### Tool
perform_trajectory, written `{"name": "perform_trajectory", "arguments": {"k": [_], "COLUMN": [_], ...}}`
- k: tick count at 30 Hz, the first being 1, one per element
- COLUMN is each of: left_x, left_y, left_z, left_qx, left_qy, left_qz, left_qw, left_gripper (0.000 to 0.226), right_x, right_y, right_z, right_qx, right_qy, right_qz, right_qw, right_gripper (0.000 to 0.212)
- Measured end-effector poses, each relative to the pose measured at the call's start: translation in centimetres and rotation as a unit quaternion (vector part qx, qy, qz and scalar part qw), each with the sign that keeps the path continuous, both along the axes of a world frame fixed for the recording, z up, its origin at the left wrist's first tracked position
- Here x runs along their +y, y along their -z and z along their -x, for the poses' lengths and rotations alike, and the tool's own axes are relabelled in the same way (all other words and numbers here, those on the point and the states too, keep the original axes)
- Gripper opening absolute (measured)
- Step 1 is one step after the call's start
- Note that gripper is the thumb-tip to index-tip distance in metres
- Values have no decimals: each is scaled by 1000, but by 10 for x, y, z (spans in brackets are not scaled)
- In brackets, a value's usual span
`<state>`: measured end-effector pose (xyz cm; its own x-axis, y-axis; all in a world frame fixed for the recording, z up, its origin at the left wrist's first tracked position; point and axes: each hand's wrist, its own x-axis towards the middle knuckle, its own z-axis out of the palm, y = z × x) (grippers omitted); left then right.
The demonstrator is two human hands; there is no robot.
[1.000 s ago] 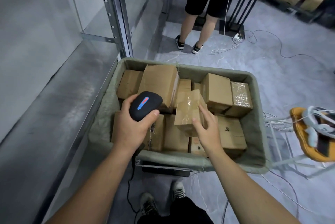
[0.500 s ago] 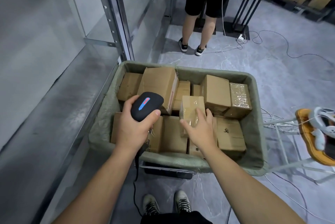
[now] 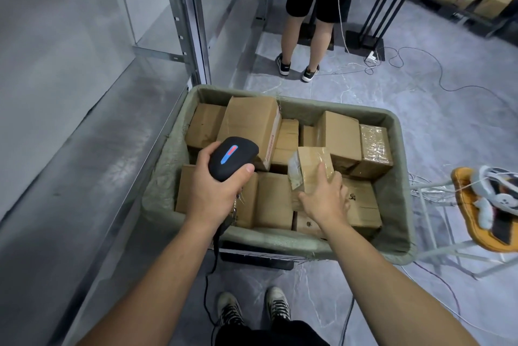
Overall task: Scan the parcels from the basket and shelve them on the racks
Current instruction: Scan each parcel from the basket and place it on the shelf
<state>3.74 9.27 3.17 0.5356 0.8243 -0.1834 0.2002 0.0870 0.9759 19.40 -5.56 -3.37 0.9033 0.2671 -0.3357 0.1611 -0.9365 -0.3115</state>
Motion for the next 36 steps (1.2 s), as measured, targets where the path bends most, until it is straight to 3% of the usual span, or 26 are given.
{"name": "perform_trajectory", "arguments": {"k": [4,8,17,27,36], "left_x": [-2,-6,-23,-82,-132], "left_y": [3,1,-14,-51,-73], "left_z": [-4,-6,10,40,85], "left_qx": [-10,-25,-23,-40,-39], "left_qy": [27,41,-7,-100,-207], "left_qz": [4,0,-22,-81,-123], "left_qw": [1000,999,999,991,970], "left_gripper": [71,77,66,60,69], "right_x": [-13,-22,-28,-35,-43], "right_y": [0,-3,-20,-59,-87], "right_z": [-8,-10,-7,-19,1], "right_qx": [20,52,110,170,103], "right_qy": [15,25,2,-165,-364], "right_qz": [-28,-134,-350,-430,-418], "right_qw": [999,989,930,872,826], "right_gripper": [89,95,100,102,105]}}
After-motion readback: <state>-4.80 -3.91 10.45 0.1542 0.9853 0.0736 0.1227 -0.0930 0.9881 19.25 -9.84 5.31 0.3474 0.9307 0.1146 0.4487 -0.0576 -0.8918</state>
